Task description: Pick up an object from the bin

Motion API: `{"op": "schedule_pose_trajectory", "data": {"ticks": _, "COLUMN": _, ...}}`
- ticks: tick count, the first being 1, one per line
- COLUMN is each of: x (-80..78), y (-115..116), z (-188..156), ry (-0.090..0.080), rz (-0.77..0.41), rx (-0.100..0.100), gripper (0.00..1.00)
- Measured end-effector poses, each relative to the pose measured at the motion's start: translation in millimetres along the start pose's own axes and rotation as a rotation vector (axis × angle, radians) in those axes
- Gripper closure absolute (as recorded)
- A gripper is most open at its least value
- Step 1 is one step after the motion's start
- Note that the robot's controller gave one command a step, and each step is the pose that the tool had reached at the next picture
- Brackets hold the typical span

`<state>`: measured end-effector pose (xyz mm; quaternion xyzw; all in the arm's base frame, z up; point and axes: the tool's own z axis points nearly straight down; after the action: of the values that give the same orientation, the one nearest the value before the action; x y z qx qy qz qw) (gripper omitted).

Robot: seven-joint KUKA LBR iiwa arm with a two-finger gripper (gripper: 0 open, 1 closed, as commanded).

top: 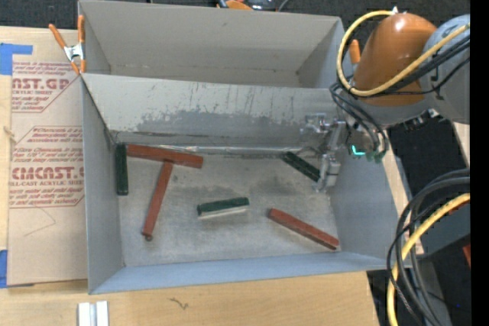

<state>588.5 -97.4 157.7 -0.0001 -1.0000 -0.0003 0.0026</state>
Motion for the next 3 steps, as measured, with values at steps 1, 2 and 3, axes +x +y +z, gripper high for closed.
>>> {"op": "schedule_pose_trajectory", "data": {"ticks": 1, "x": 15.0, "y": -31.8, "z": 89.0, "ry": -0.002, "rz": 0.081, "rx": -0.001, "gripper": 0.00}}
{"op": "schedule_pose_trajectory", "data": {"ticks": 2, "x": 12.6, "y": 68.2, "z": 86.5, "ry": -0.006, "rz": 0.055, "rx": -0.005, "gripper": 0.00}}
{"op": "schedule_pose_trajectory", "data": {"ticks": 3, "x": 56.9, "y": 49.3, "z": 88.9, "ry": -0.002, "rz": 0.059, "rx": 0.000, "gripper": 0.00}}
